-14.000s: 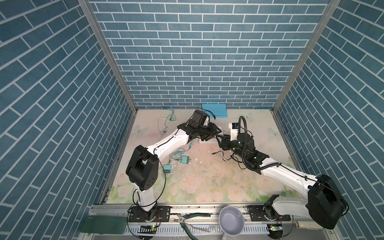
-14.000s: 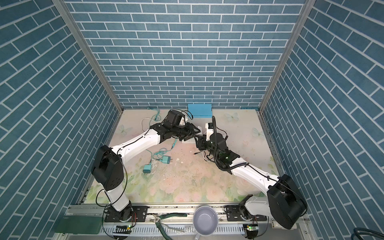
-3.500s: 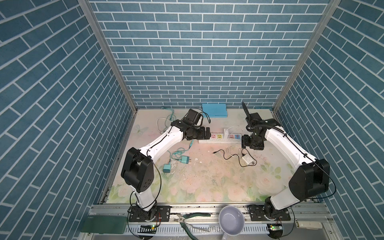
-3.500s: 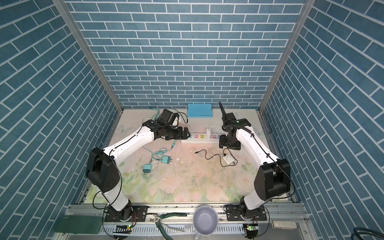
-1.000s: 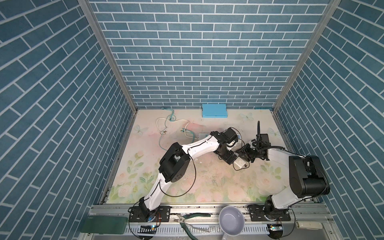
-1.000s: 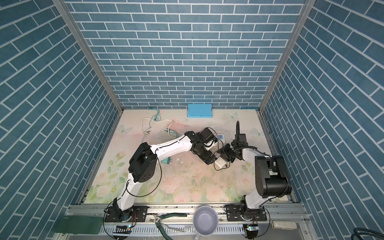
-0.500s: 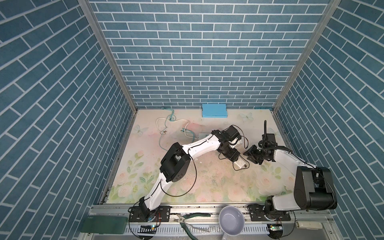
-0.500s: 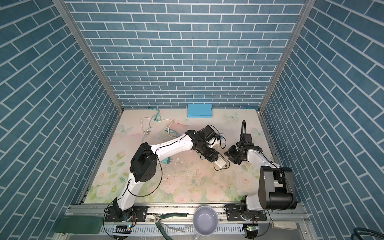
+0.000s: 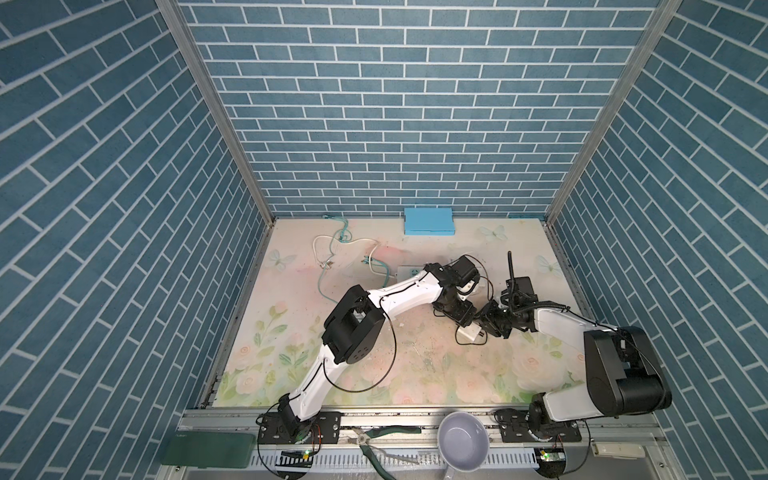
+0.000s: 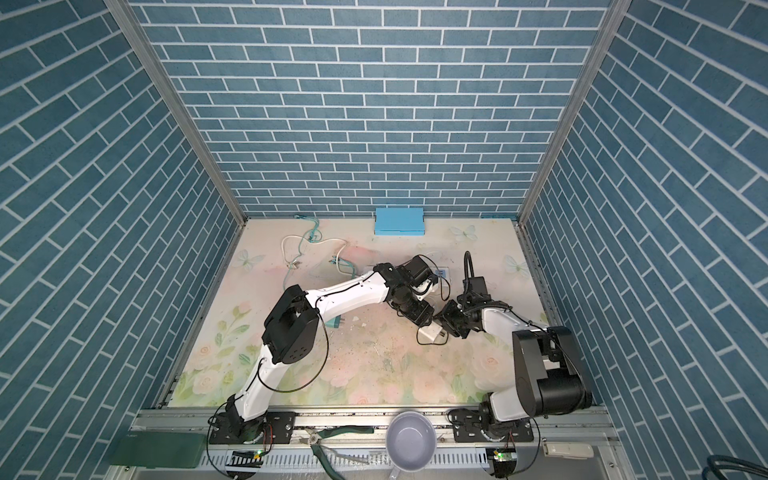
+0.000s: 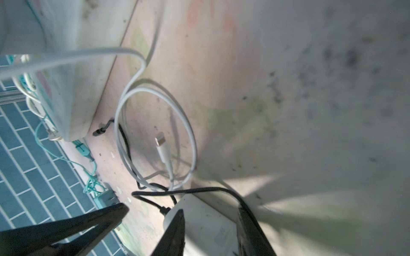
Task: Insert plugs into power strip
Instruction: Move the plug to the center of the table.
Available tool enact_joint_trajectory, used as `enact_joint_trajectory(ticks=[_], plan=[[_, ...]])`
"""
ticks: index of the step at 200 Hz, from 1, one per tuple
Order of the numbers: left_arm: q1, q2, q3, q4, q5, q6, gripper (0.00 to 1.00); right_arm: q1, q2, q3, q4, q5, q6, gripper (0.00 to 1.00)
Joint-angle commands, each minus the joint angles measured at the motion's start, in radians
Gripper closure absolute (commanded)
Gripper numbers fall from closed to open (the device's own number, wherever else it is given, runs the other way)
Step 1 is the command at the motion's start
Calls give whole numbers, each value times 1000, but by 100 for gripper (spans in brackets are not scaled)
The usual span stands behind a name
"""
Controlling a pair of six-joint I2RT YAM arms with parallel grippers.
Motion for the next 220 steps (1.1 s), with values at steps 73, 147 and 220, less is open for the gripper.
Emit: enact_joint_trajectory(ticks=[73, 147, 220], plan=[[24, -124, -158, 19, -7, -120, 29, -11, -72, 80, -169, 83, -59, 52], [5, -174, -256, 130, 59, -363, 49, -12, -47, 94, -188, 82, -105, 63], [-30, -219, -346, 230, -36, -502, 35, 99, 10, 13, 22, -2, -15, 73]])
